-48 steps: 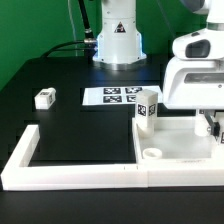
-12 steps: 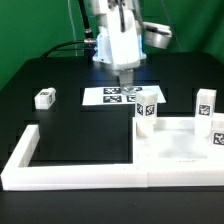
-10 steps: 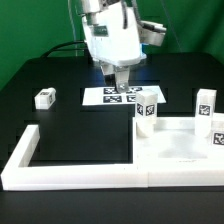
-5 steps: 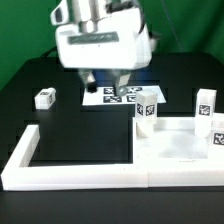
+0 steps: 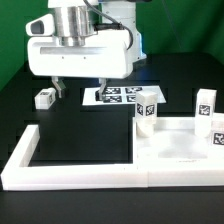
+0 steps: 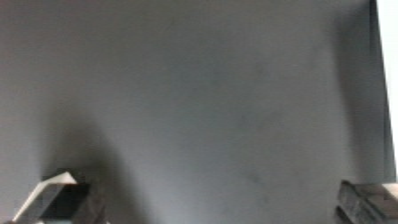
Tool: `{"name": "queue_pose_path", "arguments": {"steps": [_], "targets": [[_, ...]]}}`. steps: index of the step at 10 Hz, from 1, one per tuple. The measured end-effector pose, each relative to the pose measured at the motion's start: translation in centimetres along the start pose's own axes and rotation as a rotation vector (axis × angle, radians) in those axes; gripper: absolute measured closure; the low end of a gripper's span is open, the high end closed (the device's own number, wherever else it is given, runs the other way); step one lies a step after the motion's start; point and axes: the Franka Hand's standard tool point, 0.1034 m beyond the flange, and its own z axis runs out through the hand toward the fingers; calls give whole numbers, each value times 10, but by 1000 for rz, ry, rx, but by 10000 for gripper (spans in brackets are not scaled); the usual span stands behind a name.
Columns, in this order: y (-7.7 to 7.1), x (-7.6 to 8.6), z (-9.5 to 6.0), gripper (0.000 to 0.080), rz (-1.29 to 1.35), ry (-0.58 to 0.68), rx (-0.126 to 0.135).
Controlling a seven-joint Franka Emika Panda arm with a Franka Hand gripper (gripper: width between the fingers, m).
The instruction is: Assemble square table
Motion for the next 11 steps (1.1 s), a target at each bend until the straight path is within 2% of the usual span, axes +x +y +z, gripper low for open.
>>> {"name": "queue_pose_path", "arguments": {"steps": [2, 3, 4, 5, 6, 8, 9, 10, 11], "targets": [[5, 0, 1, 150, -167, -4, -10], [23, -12, 7, 150, -281, -59, -10], [49, -24, 9, 150, -323, -145, -15], [70, -27, 8, 150, -324, -200, -25], [88, -21, 6, 150, -317, -217, -34], [83, -25, 8, 150, -314, -250, -28], [81, -30, 8, 150, -303, -338, -23], [85, -32, 10, 150, -300, -425, -29], [101, -35, 14, 150, -290, -535, -51]]}}
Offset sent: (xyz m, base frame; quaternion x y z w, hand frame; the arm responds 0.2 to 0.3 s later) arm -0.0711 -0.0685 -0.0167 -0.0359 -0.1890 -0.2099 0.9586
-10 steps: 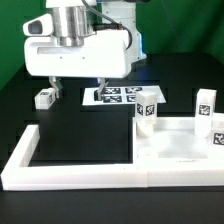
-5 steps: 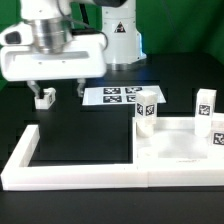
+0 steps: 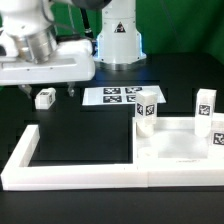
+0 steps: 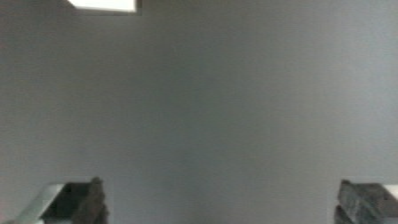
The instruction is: Assemble square table
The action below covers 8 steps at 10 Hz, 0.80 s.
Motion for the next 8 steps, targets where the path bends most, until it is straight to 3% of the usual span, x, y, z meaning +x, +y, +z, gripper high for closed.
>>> {"name": "queue_pose_path", "arguments": {"steps": [1, 2, 3, 4, 6, 8], "targets": [[18, -14, 8, 150, -11, -149, -26], [30, -25, 23, 150, 1, -261, -32], [32, -35, 42, 150, 13, -330, -36], [29, -47, 46, 150, 51, -431, -15], [31, -44, 48, 150, 57, -547, -18], [34, -47, 52, 150, 62, -559, -16]]}}
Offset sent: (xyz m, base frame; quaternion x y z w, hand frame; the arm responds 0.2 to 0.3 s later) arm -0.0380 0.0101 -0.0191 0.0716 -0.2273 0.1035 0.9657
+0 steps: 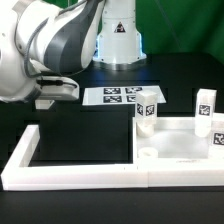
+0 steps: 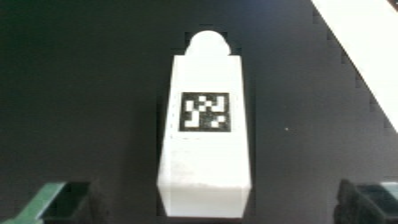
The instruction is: Assemble square table
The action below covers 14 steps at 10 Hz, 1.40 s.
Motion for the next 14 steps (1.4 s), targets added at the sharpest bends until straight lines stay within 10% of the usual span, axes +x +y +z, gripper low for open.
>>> {"name": "queue_pose_path", "arguments": {"steps": [3, 5, 8, 14], "targets": [[9, -11, 47, 150, 52, -57, 43], [6, -10, 48, 150, 51, -40, 34], [7, -11, 49, 517, 53, -41, 36], [8, -11, 49, 515, 54, -41, 37]]}}
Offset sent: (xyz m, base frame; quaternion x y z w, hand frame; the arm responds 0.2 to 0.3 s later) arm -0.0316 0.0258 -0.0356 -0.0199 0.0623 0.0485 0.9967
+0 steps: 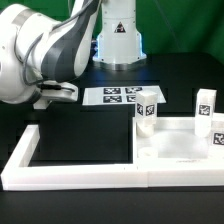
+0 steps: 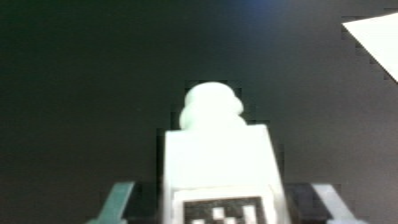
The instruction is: Assemble square table
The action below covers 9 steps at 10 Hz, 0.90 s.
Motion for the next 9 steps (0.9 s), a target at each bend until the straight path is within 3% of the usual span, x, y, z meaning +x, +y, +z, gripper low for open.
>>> {"name": "queue_pose_path", "arguments": {"steps": [1, 2, 4, 5, 6, 9], "targets": [[-1, 1, -3, 515, -1, 5, -3], [-13, 4, -23, 515, -11, 44, -24], [-54, -18, -84, 515, -89, 142, -89], [-59, -30, -90, 515, -111, 149, -97], [-48, -28, -83, 514, -94, 181, -92], [-51, -19, -98, 514, -113, 374, -116]]}}
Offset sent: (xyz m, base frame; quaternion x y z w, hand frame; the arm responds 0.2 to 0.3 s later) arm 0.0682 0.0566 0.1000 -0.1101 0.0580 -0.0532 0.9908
